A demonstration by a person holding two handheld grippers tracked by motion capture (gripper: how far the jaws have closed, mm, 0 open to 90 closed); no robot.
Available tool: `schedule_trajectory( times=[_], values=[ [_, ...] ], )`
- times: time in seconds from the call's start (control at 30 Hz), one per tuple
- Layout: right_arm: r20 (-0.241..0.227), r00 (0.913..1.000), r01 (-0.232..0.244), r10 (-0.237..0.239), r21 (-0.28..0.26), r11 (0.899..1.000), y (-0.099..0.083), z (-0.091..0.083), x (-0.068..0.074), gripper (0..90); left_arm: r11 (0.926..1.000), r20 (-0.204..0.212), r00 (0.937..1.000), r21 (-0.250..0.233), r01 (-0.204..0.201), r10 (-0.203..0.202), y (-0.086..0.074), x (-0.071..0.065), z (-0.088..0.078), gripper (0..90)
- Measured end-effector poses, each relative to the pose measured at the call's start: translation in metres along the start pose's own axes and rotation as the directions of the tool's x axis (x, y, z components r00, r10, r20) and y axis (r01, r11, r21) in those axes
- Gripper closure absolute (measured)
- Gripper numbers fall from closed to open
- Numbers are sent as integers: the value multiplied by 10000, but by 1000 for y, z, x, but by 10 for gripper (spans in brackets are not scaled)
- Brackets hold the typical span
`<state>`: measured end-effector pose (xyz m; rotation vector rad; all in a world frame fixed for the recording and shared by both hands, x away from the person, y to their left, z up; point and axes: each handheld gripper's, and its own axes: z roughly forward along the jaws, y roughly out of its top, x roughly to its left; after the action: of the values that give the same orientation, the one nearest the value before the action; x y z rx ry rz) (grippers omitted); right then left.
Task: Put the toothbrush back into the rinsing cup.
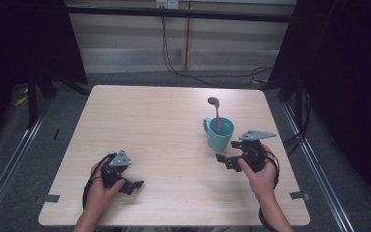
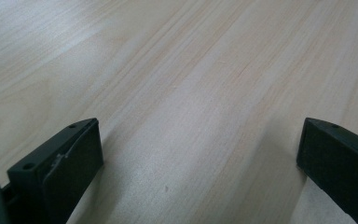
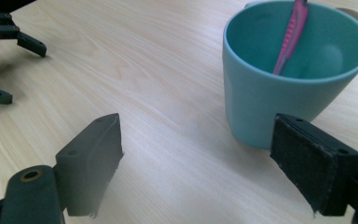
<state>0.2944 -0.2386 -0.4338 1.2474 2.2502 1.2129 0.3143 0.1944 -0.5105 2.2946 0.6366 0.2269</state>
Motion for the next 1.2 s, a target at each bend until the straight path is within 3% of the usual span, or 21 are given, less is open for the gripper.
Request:
schedule_trajectory(
  times=[1.2],
  values=[
    [-7,10000,38,-38,958,9954,-56,2,1,165,10000,12,10000,7,-8,8,0,0,0,0]
  ],
)
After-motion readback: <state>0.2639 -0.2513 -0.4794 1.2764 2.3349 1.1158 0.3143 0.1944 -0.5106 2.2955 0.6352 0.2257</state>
